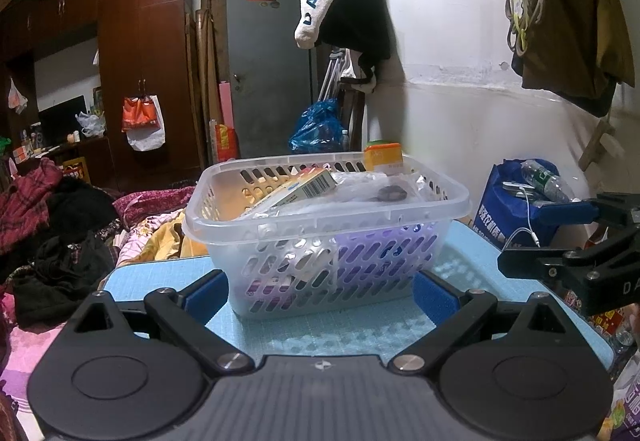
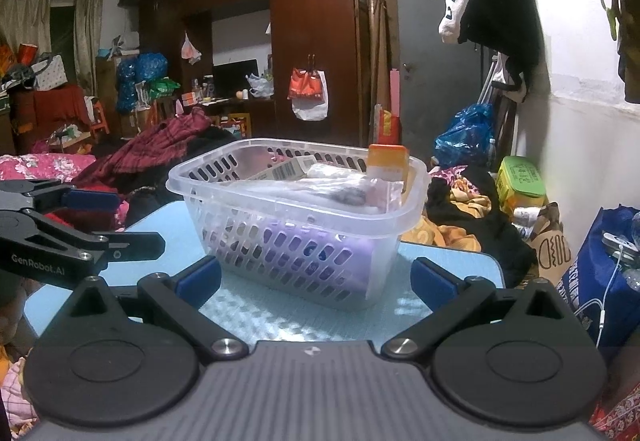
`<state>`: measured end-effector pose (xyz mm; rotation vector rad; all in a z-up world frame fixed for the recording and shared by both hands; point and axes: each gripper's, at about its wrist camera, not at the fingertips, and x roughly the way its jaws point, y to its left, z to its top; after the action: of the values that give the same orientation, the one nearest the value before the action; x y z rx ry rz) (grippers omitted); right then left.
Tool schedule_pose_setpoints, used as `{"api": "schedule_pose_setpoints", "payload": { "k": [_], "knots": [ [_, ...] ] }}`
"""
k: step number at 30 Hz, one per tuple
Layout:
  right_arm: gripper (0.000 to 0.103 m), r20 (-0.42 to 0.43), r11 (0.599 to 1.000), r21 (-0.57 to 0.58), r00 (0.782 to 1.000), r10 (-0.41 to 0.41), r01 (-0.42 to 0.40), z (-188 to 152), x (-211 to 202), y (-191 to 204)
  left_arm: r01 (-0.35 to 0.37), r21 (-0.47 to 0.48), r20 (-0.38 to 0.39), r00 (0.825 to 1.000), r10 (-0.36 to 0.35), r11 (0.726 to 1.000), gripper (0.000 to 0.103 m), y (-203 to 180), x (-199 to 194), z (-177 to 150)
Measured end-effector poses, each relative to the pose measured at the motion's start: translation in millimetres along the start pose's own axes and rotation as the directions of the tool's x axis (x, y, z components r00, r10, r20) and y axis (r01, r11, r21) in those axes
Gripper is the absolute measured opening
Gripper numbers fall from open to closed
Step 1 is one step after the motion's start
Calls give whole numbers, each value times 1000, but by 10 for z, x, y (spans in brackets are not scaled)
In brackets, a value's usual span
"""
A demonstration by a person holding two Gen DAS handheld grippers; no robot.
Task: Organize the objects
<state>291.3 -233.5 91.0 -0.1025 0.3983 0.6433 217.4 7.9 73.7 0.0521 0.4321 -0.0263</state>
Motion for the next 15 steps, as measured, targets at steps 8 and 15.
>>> {"api": "schedule_pose_setpoints", "payload": {
  "k": [8, 15],
  "knots": [
    [103, 1, 1000, 1, 1000, -1, 1, 4, -2, -7, -6, 7, -3, 1000, 6, 1000, 100, -8, 35, 4],
    [103, 4, 1000, 0, 1000, -3, 3, 7, -9, -9, 0, -1, 1, 1000, 0, 1000, 100, -9, 43, 17]
  ]
}}
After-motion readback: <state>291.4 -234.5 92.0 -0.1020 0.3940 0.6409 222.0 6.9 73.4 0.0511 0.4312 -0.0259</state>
